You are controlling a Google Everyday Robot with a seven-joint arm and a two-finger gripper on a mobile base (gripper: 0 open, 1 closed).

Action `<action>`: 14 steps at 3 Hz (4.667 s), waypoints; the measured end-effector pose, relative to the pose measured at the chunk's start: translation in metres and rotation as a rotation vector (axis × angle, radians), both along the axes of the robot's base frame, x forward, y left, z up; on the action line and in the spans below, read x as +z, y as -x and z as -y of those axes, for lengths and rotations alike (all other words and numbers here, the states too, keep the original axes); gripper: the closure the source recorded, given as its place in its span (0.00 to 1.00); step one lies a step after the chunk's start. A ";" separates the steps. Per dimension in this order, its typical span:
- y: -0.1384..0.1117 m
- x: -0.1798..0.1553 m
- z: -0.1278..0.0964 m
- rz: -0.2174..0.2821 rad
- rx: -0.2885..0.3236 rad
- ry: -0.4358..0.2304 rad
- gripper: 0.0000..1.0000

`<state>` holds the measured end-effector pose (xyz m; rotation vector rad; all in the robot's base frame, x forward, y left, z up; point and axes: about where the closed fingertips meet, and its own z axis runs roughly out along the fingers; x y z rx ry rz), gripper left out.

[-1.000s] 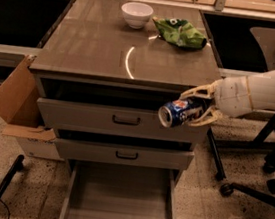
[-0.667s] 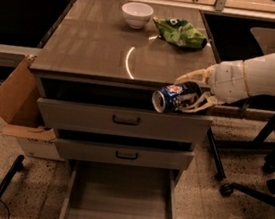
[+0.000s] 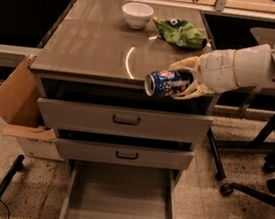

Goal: Pick pepsi can from bottom drawer and place on counter

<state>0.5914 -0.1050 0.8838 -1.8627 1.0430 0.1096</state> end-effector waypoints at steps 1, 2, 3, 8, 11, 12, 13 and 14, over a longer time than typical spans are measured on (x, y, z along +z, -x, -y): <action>-0.019 0.017 -0.021 0.020 -0.005 -0.017 1.00; -0.043 0.038 -0.050 0.024 -0.058 -0.031 1.00; -0.066 0.043 -0.080 -0.028 -0.156 -0.082 1.00; -0.182 0.003 -0.128 -0.357 -0.425 -0.122 1.00; -0.209 -0.020 -0.128 -0.405 -0.498 -0.099 0.28; -0.211 -0.022 -0.127 -0.408 -0.504 -0.098 0.05; -0.208 -0.018 -0.121 -0.396 -0.511 -0.109 0.00; -0.196 -0.003 -0.109 -0.349 -0.530 -0.139 0.00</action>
Offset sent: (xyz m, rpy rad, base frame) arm 0.0759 0.0805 0.0686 0.0646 -0.0091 -0.1663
